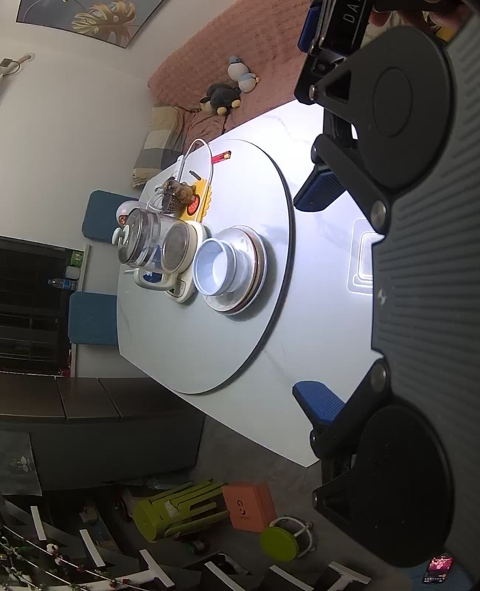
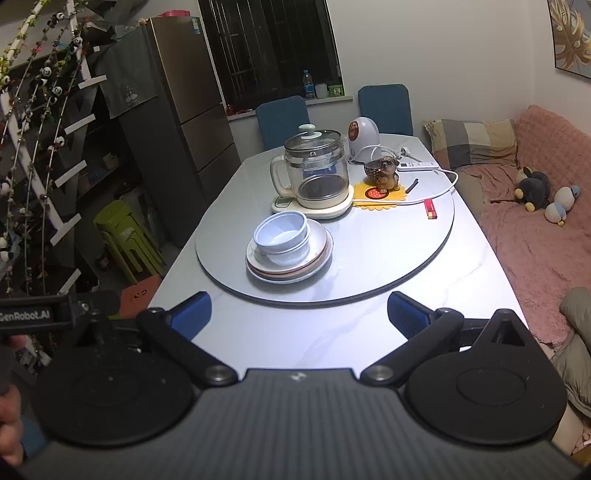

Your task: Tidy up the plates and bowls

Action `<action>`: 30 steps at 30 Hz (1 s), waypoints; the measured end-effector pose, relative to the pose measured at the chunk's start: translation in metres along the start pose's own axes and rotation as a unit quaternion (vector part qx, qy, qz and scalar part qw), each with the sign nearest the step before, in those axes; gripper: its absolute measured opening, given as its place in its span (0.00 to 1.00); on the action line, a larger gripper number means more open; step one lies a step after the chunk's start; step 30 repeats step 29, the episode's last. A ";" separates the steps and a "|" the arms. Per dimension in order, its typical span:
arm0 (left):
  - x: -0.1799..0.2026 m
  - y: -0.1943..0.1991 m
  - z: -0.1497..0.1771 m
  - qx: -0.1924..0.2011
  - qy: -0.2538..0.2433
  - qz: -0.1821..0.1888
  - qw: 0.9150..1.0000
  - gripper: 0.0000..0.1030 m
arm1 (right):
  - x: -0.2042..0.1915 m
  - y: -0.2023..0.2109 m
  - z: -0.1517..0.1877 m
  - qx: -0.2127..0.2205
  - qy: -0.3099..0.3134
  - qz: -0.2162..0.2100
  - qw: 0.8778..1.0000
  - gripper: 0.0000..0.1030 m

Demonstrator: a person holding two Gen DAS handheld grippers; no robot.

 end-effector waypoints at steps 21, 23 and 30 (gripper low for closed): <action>-0.008 0.011 0.011 -0.002 -0.013 0.020 1.000 0.97 | -0.005 0.007 0.009 0.008 -0.020 0.013 1.000 1.00; -0.009 0.013 0.011 0.004 -0.009 0.023 1.000 0.97 | -0.008 0.007 0.009 0.012 -0.015 0.014 1.000 1.00; -0.009 0.017 0.011 0.007 -0.005 0.026 1.000 0.97 | -0.008 0.008 0.008 0.010 -0.023 0.012 1.000 1.00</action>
Point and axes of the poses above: each gripper's, at about its wrist camera, not at the fingertips, and y roughly against the way its jaws point, x to its right, z to its underside, the point moved 1 cm from there along -y, roughly the way its jaws point, and after that the axes turned 15 degrees about -y, right-handed, at the moved point
